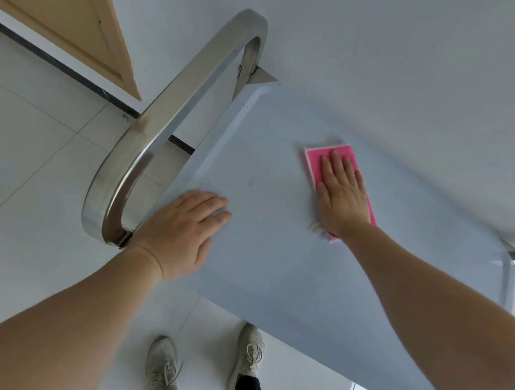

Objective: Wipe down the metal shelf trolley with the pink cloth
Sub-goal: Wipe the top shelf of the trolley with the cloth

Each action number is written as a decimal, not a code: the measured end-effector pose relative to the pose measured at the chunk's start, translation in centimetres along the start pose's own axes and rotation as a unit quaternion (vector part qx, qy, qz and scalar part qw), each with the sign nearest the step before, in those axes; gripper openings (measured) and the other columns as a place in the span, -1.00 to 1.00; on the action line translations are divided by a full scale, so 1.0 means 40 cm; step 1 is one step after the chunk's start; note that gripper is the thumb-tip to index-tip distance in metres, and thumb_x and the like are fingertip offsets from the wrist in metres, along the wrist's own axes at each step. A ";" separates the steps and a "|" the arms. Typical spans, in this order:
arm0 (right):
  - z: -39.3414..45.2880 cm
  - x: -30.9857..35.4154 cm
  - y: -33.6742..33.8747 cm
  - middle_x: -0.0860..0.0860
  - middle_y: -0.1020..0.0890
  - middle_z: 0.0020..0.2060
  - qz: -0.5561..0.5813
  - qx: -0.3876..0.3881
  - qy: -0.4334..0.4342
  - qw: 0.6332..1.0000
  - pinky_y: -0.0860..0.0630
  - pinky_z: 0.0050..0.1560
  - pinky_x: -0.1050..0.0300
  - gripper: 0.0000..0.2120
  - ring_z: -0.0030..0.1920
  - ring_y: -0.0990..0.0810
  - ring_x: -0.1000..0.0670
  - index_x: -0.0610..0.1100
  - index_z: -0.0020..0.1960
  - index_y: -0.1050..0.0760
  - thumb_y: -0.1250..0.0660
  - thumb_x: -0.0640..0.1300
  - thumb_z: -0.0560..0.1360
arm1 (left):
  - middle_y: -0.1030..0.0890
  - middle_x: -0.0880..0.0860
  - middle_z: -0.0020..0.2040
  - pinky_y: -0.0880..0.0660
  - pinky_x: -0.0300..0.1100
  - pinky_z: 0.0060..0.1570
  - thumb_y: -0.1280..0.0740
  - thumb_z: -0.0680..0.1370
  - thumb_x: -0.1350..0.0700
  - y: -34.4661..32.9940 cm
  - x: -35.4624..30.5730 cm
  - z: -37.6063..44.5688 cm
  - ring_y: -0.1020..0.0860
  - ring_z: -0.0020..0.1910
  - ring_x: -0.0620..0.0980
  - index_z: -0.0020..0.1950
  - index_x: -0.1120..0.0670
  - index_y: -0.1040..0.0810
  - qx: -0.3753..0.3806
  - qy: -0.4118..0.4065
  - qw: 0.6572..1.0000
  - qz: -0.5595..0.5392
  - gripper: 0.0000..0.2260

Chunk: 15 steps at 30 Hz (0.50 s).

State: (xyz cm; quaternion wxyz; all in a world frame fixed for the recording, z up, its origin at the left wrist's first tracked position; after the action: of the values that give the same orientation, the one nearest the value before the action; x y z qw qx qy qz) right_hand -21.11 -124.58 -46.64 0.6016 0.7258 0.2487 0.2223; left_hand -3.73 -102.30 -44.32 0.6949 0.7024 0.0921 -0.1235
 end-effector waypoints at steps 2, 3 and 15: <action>0.054 -0.024 0.011 -0.04 -0.02 0.53 -0.001 -0.005 -0.009 1.000 0.17 0.48 0.03 -0.41 0.52 0.06 -0.09 -0.03 0.52 0.03 0.13 0.11 0.52 | -0.54 0.18 0.18 -0.38 0.11 0.25 -0.07 0.42 0.16 0.006 0.015 -0.001 -0.49 0.16 0.21 0.16 0.21 -0.55 -0.019 0.042 0.999 -0.001 -0.59; 0.078 -0.032 0.017 -0.04 -0.01 0.53 0.002 -0.007 -0.014 1.000 0.18 0.48 0.03 -0.41 0.52 0.07 -0.09 -0.03 0.52 0.03 0.14 0.11 0.52 | -0.54 0.18 0.17 -0.38 0.11 0.25 -0.07 0.41 0.15 0.010 0.022 -0.002 -0.49 0.15 0.21 0.16 0.22 -0.54 -0.029 0.062 0.998 0.001 -0.58; 0.188 0.047 0.022 -0.03 0.09 0.54 0.012 0.003 -0.048 0.999 0.20 0.50 -0.06 -0.46 0.52 0.18 -0.10 -0.05 0.52 0.14 0.16 0.07 0.58 | -0.54 0.17 0.14 -0.36 0.05 0.26 -0.08 0.37 0.16 0.024 0.046 -0.005 -0.47 0.15 0.19 0.11 0.23 -0.53 -0.069 0.134 0.988 -0.017 -0.59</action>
State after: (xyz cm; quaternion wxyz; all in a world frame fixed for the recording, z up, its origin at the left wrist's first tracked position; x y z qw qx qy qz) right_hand -14.90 -129.26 -47.07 0.6083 0.7402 0.2115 0.1933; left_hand -1.69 -102.18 -43.97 0.7210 0.6611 0.2047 -0.0340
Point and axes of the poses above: each hand's wrist, its own z-axis towards the middle knuckle, its own y-axis out of the back of the hand, x = y × z, the point moved 6 cm from there along z, towards the middle knuckle
